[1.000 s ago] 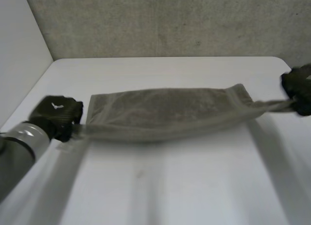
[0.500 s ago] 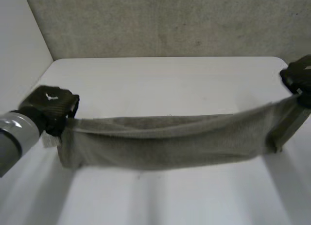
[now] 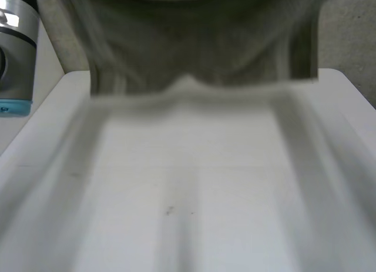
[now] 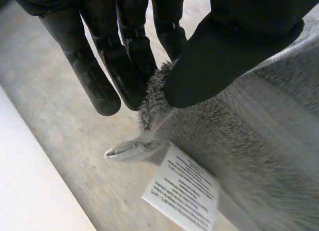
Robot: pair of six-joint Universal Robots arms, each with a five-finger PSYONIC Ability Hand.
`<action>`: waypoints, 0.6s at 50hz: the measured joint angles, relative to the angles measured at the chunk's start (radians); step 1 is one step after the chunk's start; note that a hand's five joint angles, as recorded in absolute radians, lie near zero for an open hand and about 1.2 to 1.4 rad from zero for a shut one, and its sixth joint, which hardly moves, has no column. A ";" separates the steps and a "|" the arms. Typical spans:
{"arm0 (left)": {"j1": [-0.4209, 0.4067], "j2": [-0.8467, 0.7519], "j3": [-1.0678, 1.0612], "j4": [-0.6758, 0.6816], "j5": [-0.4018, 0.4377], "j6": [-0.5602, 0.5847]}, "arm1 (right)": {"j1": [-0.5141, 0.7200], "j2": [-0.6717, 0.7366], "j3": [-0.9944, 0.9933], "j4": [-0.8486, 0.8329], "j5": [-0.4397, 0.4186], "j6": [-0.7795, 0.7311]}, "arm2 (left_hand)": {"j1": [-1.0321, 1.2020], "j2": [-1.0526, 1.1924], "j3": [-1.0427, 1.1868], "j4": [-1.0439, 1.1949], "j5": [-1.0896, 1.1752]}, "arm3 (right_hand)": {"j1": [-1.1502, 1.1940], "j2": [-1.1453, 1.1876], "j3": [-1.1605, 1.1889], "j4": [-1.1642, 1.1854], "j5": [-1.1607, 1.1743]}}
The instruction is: Fold the towel.
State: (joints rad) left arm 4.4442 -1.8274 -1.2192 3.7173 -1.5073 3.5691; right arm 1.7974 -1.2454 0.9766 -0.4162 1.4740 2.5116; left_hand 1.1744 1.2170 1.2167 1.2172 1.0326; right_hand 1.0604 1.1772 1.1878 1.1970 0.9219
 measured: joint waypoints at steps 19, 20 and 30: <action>0.022 -0.120 -0.350 -0.199 0.006 -0.068 | -0.008 0.132 0.380 0.214 -0.183 -0.021 | 0.000 0.000 0.000 0.000 0.000 | 0.000 0.000 0.005 0.001 0.004; 0.022 -0.131 -0.364 -0.199 0.006 -0.066 | -0.009 0.144 0.392 0.218 -0.184 -0.028 | 0.000 0.000 0.000 0.000 0.000 | 0.000 0.000 0.005 0.001 0.004; 0.032 -0.190 -0.546 -0.227 0.003 0.080 | -0.021 0.206 0.540 0.326 -0.174 -0.189 | 0.000 0.000 0.000 0.000 0.000 | 0.000 0.000 0.005 0.001 0.004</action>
State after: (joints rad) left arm 4.4764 -2.0178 -1.7647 3.4903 -1.5047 3.6488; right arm 1.7767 -1.0390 1.5167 -0.0907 1.3000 2.3226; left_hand 1.1744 1.2170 1.2166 1.2172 1.0326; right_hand 1.0604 1.1772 1.1923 1.1981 0.9258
